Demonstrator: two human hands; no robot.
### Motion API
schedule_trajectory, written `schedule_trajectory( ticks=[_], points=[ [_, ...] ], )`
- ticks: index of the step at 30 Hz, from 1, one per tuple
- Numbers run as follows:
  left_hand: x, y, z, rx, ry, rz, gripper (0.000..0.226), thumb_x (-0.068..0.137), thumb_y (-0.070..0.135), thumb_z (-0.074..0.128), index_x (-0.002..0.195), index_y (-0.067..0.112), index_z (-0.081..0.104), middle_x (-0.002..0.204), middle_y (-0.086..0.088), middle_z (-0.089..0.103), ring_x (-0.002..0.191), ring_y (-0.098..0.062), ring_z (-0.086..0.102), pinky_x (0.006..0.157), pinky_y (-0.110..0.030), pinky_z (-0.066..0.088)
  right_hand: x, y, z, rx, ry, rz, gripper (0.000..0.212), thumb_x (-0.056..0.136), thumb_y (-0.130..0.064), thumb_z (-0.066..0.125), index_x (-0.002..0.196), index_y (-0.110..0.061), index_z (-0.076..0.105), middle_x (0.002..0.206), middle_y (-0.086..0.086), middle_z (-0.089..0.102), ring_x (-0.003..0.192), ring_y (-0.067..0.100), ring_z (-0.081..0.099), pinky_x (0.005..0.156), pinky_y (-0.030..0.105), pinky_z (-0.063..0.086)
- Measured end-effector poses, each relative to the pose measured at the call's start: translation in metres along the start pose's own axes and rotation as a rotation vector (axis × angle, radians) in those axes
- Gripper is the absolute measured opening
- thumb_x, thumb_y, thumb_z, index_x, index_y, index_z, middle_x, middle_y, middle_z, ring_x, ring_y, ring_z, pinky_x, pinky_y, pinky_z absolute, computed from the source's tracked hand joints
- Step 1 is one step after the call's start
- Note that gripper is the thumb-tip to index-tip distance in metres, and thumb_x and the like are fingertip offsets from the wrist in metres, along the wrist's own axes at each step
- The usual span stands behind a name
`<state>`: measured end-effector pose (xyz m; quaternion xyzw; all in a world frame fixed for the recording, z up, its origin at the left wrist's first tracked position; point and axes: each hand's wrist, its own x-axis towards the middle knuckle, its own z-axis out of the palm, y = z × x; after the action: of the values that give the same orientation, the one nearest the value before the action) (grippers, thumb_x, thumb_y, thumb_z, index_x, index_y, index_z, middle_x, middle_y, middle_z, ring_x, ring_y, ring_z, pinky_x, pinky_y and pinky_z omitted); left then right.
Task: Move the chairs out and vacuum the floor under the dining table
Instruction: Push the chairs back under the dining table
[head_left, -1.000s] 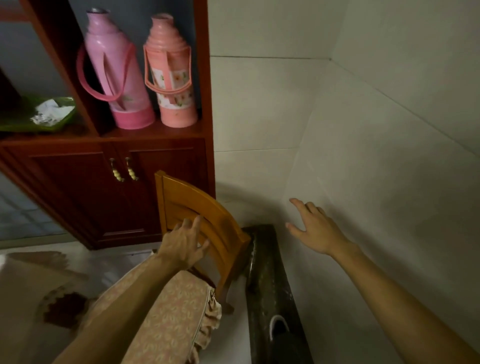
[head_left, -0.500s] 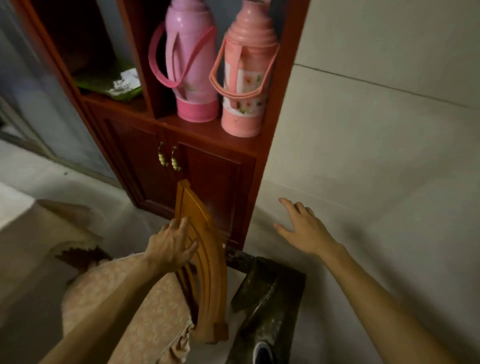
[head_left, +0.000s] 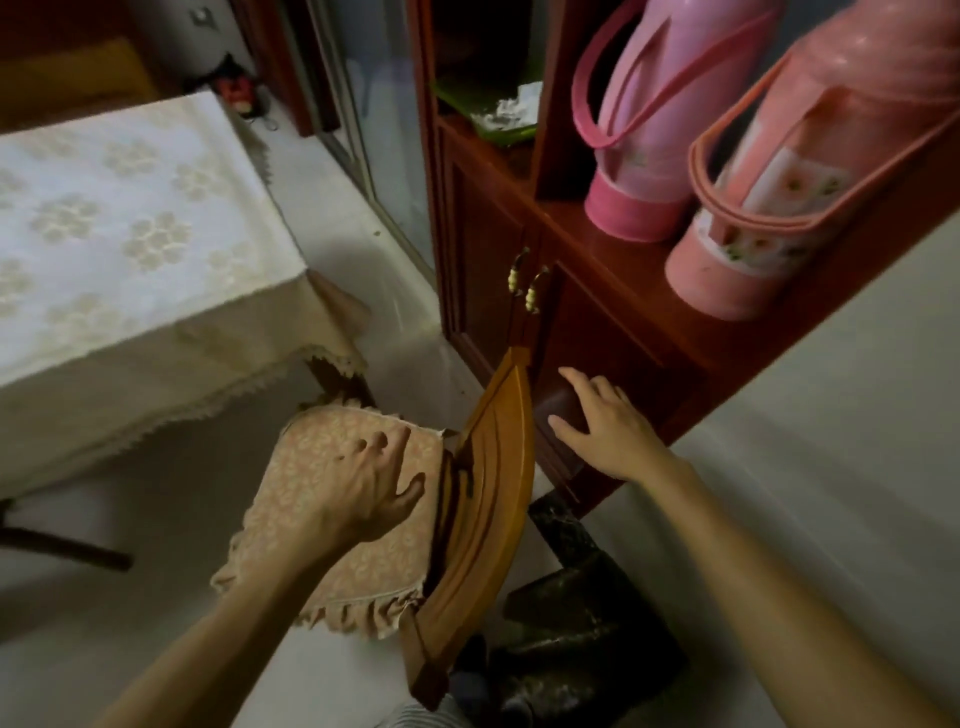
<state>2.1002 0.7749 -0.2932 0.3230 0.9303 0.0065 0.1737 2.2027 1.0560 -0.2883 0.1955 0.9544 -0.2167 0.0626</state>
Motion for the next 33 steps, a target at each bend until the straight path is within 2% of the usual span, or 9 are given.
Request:
schedule_trajectory(
  ticks=[5, 11, 14, 19, 22, 26, 29, 33],
  points=[
    [0.008, -0.024, 0.002, -0.019, -0.02, -0.073, 0.073, 0.097, 0.057, 0.033, 0.156, 0.019, 0.013, 0.147, -0.011, 0.04, 0.126, -0.029, 0.047, 0.102, -0.042, 0.044, 0.046, -0.033, -0.006, -0.09, -0.041, -0.135, 0.069, 0.095, -0.053, 0.046, 0.152, -0.031, 0.014, 0.138, 0.007, 0.042, 0.126, 0.026, 0.041, 0.098, 0.048, 0.044],
    [0.025, -0.049, 0.005, -0.088, 0.008, -0.133, 0.071, 0.096, 0.058, 0.034, 0.153, 0.019, 0.018, 0.141, -0.012, 0.046, 0.121, -0.031, 0.051, 0.095, -0.043, 0.046, 0.09, -0.058, -0.015, -0.158, -0.033, -0.201, 0.069, 0.095, -0.053, 0.045, 0.153, -0.03, 0.015, 0.138, 0.007, 0.042, 0.127, 0.027, 0.041, 0.1, 0.05, 0.042],
    [0.027, -0.057, 0.015, -0.112, 0.002, -0.173, 0.075, 0.092, 0.061, 0.028, 0.154, 0.019, 0.018, 0.137, -0.012, 0.049, 0.117, -0.031, 0.053, 0.092, -0.043, 0.048, 0.104, -0.071, -0.01, -0.196, -0.066, -0.255, 0.069, 0.095, -0.053, 0.046, 0.153, -0.03, 0.016, 0.136, 0.007, 0.043, 0.126, 0.028, 0.042, 0.099, 0.049, 0.043],
    [0.026, -0.066, 0.033, -0.189, 0.033, -0.254, 0.073, 0.095, 0.059, 0.031, 0.154, 0.019, 0.019, 0.14, -0.012, 0.048, 0.118, -0.03, 0.052, 0.091, -0.043, 0.049, 0.14, -0.1, 0.009, -0.259, -0.157, -0.356, 0.07, 0.095, -0.052, 0.047, 0.153, -0.029, 0.016, 0.137, 0.009, 0.043, 0.126, 0.029, 0.042, 0.1, 0.048, 0.043],
    [0.017, -0.068, 0.054, -0.204, 0.034, -0.348, 0.075, 0.092, 0.063, 0.021, 0.153, 0.019, 0.02, 0.136, -0.01, 0.05, 0.113, -0.027, 0.055, 0.085, -0.04, 0.05, 0.166, -0.12, 0.03, -0.306, -0.247, -0.454, 0.069, 0.095, -0.054, 0.046, 0.153, -0.03, 0.016, 0.133, 0.009, 0.044, 0.123, 0.029, 0.043, 0.099, 0.048, 0.044],
    [0.009, -0.061, 0.081, -0.273, -0.002, -0.529, 0.089, 0.078, 0.066, 0.006, 0.151, 0.02, 0.026, 0.133, -0.01, 0.052, 0.109, -0.03, 0.055, 0.081, -0.039, 0.047, 0.211, -0.139, 0.067, -0.395, -0.376, -0.624, 0.07, 0.094, -0.056, 0.046, 0.153, -0.03, 0.017, 0.127, 0.01, 0.045, 0.12, 0.032, 0.045, 0.095, 0.05, 0.046],
    [0.008, -0.056, 0.1, -0.321, -0.058, -0.674, 0.089, 0.077, 0.066, 0.009, 0.148, 0.019, 0.031, 0.129, -0.012, 0.053, 0.108, -0.034, 0.055, 0.082, -0.042, 0.048, 0.243, -0.149, 0.102, -0.436, -0.505, -0.744, 0.07, 0.095, -0.057, 0.043, 0.153, -0.029, 0.016, 0.131, 0.011, 0.044, 0.12, 0.034, 0.045, 0.097, 0.051, 0.044],
    [0.007, -0.036, 0.125, -0.406, -0.113, -0.824, 0.079, 0.079, 0.064, 0.015, 0.139, 0.018, 0.038, 0.121, -0.013, 0.056, 0.101, -0.035, 0.058, 0.072, -0.042, 0.053, 0.269, -0.143, 0.139, -0.491, -0.672, -0.84, 0.072, 0.095, -0.055, 0.046, 0.154, -0.028, 0.015, 0.136, 0.016, 0.043, 0.124, 0.038, 0.043, 0.099, 0.053, 0.043]
  ],
)
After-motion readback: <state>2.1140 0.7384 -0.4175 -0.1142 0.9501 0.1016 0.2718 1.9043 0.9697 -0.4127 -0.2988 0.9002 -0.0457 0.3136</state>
